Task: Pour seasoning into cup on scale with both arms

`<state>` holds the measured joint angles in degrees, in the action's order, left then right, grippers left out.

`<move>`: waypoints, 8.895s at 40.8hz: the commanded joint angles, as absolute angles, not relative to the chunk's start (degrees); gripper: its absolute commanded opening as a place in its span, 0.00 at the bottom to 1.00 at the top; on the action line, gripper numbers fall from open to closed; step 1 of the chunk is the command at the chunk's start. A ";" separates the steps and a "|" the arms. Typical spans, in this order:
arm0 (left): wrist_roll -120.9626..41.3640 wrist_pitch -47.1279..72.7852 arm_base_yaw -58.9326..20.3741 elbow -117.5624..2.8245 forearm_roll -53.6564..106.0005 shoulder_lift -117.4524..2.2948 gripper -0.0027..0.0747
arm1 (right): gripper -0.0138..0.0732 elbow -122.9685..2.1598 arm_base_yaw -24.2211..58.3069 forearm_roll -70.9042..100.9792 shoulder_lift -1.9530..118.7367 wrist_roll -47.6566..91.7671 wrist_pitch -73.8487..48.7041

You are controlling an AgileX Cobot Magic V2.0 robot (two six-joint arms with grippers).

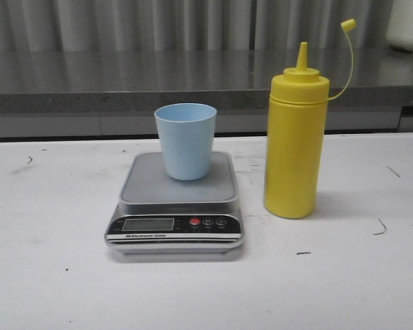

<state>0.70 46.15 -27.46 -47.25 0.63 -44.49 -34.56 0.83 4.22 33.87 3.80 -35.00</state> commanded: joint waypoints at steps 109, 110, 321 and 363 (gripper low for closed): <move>0.70 42.04 -27.85 -48.66 0.64 -44.34 0.57 | 0.84 -31.99 27.27 11.10 107.51 1.60 73.93; 0.70 42.04 -27.85 -48.66 0.64 -44.34 0.57 | 0.84 -32.33 27.28 11.31 107.79 1.60 73.86; 0.70 42.04 -27.85 -48.66 0.64 -44.34 0.57 | 0.51 -67.91 26.16 -58.33 86.22 -31.34 -29.44; 0.70 42.04 -27.85 -48.66 0.64 -44.34 0.57 | 0.51 -44.67 7.92 -44.28 80.93 -35.72 20.35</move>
<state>0.44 45.78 -27.46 -47.25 0.51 -44.49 -43.97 10.23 -44.24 83.37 -35.32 10.46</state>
